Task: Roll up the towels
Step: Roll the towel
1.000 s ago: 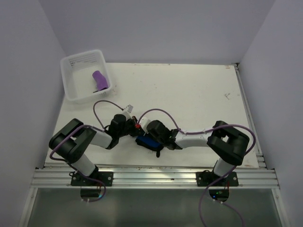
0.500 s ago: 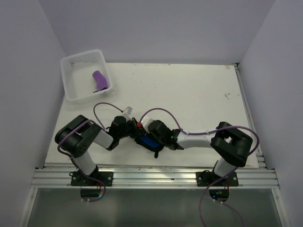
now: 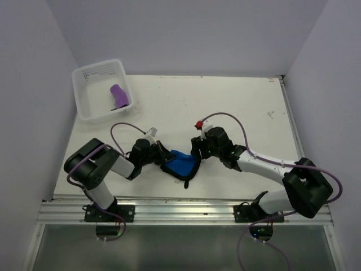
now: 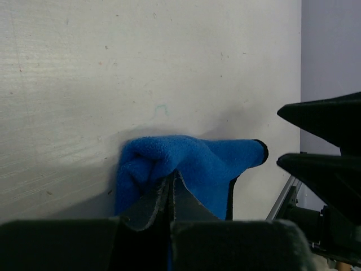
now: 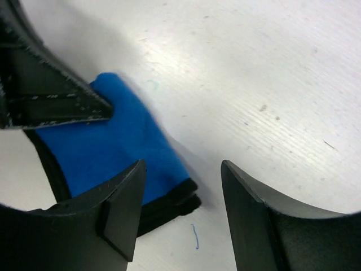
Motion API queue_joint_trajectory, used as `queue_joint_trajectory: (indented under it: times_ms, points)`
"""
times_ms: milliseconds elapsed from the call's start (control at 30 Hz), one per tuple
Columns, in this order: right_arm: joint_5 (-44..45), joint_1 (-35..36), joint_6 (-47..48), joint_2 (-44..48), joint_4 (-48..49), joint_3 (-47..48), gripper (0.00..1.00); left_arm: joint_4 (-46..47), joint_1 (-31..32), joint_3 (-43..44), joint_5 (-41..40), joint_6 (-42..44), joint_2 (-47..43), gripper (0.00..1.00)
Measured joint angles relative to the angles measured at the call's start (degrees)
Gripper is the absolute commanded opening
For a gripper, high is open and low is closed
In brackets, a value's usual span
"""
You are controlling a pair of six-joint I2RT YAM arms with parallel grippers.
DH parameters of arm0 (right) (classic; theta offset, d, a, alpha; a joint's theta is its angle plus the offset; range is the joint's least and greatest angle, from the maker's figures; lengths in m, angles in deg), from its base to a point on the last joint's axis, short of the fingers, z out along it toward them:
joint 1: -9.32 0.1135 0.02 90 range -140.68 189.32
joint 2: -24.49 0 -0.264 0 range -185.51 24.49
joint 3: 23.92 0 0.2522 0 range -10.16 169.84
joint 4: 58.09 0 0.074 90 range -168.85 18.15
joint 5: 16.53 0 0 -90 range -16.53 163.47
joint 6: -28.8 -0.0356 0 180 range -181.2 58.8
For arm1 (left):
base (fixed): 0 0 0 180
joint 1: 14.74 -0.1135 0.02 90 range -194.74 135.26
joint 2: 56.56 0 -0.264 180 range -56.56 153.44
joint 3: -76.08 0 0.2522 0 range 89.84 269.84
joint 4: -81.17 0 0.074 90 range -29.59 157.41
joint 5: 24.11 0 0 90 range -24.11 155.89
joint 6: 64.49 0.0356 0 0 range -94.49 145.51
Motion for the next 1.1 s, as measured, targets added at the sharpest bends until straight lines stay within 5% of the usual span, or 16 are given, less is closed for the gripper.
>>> queue_joint_trajectory:
  times_ms: [233,533,1100]
  points:
    - [-11.67,-12.17,-11.30,-5.29,1.55,0.44,0.39,0.24,0.00,-0.22,-0.11,0.00,-0.09,0.00]
    - [-25.24,-19.74,-21.20,-18.05,7.15,2.93,0.41,0.15,0.00,-0.22,-0.13,0.15,-0.15,0.00]
    - [-39.04,-20.90,-26.84,-21.66,13.53,0.70,0.48,-0.17,0.00,-0.22,-0.28,0.17,-0.35,0.00]
